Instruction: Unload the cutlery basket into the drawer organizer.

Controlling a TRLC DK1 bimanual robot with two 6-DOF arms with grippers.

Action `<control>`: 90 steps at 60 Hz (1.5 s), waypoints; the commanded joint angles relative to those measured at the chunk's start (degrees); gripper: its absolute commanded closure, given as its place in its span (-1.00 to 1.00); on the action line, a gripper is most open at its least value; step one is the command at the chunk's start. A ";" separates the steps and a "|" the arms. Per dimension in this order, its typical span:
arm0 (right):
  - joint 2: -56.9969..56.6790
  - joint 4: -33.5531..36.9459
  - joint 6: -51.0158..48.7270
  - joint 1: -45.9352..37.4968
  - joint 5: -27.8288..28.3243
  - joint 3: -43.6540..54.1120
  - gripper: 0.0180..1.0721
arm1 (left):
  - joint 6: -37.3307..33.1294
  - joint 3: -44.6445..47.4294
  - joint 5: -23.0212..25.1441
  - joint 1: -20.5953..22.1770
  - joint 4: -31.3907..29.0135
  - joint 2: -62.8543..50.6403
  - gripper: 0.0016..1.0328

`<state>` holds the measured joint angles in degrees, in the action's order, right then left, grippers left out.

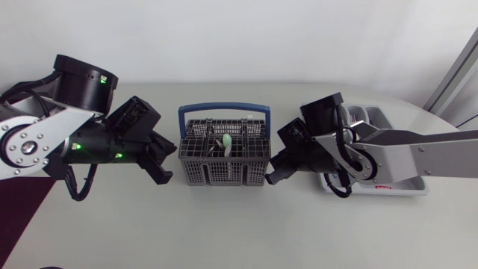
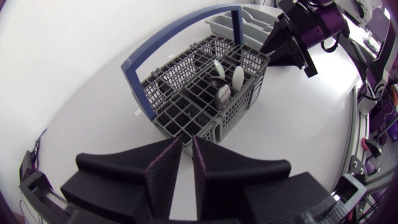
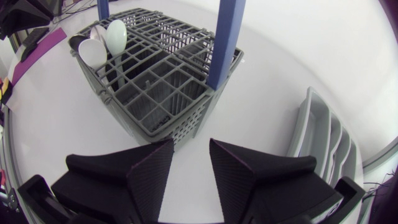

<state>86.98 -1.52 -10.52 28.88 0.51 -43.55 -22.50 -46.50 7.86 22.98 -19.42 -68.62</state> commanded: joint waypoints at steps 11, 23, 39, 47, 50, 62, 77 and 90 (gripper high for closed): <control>-6.82 1.34 -0.46 -1.81 -1.04 4.44 0.12 | 0.27 0.01 0.05 3.03 0.17 -1.17 0.46; -13.06 4.33 -0.46 -1.99 -1.04 7.60 -0.17 | 3.43 -5.00 -7.15 9.27 -3.78 -4.68 0.45; -16.23 6.88 0.42 -1.02 -1.39 9.27 -0.28 | 10.20 -14.06 -16.03 18.06 -12.04 -10.92 0.43; -16.84 6.79 0.68 -0.93 -1.39 10.15 -0.28 | 11.16 -15.20 -19.37 18.94 -12.04 -13.29 0.40; -17.11 6.70 0.77 -0.93 -1.39 10.59 -0.28 | 11.52 -15.64 -19.81 18.94 -12.04 -14.35 0.39; -16.32 5.74 1.03 -0.93 -1.30 11.56 -0.28 | 12.83 -17.22 -21.92 19.38 -12.04 -16.11 0.25; -15.09 4.33 1.38 -0.93 -1.22 12.09 -0.28 | 13.45 -17.92 -25.79 20.52 -11.96 -17.34 0.13; -14.91 4.33 1.47 -0.85 -1.13 12.52 -0.28 | 14.06 -18.45 -29.65 22.37 -11.61 -18.66 0.08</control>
<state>71.26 3.18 -10.48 27.66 -0.30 -32.49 -10.02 -63.02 -20.73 44.49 -31.03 -85.78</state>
